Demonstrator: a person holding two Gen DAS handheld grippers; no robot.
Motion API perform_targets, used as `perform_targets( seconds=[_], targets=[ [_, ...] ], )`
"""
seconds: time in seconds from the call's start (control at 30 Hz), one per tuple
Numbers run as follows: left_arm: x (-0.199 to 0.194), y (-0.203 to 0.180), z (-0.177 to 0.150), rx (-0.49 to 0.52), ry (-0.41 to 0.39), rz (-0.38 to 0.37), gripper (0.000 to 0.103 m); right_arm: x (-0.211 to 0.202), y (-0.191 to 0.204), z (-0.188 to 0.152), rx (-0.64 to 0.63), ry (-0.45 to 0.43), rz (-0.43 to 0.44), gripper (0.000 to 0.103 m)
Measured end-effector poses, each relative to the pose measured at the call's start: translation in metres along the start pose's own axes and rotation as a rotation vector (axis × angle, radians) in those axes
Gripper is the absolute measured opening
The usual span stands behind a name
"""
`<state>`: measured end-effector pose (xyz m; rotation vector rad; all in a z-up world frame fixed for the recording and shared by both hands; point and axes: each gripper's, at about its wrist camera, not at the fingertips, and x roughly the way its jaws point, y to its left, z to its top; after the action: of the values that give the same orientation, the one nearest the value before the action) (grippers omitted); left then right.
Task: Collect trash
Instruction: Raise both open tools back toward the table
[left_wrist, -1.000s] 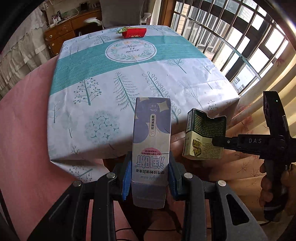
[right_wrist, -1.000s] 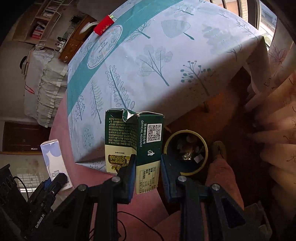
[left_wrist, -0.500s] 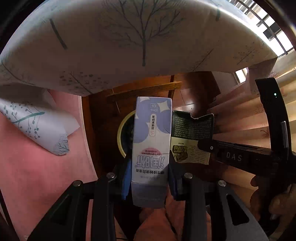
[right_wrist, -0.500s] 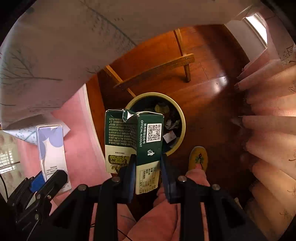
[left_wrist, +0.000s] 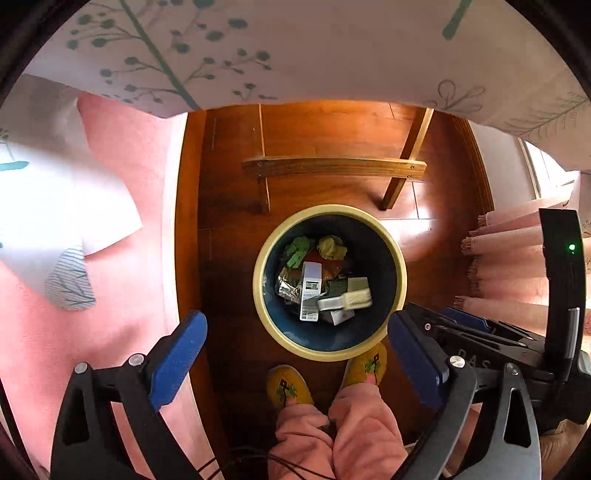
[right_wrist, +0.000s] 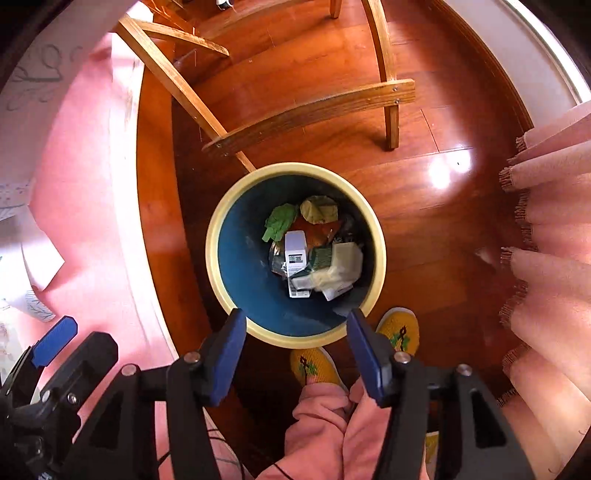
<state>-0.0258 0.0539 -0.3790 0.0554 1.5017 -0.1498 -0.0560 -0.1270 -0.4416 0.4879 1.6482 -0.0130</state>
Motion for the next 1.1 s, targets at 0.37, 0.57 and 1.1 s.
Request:
perform_targets(
  seconds=[0.37,0.57,1.1],
  targets=[
    [-0.132,0.001,-0.002,0.024,-0.186,0.011,0.098,-0.121,0.023,-0.026,-0.055,-0.133,0.079,0.057],
    [-0.229,-0.004,0.002,0.092,-0.295,-0.040,0.098,-0.210,0.045,-0.044,-0.107,-0.220,0.085,0.057],
    [-0.392,0.001,0.050,0.148,-0.536,-0.090,0.098,-0.374,0.103,-0.037,-0.249,-0.562,0.049,0.057]
  ],
)
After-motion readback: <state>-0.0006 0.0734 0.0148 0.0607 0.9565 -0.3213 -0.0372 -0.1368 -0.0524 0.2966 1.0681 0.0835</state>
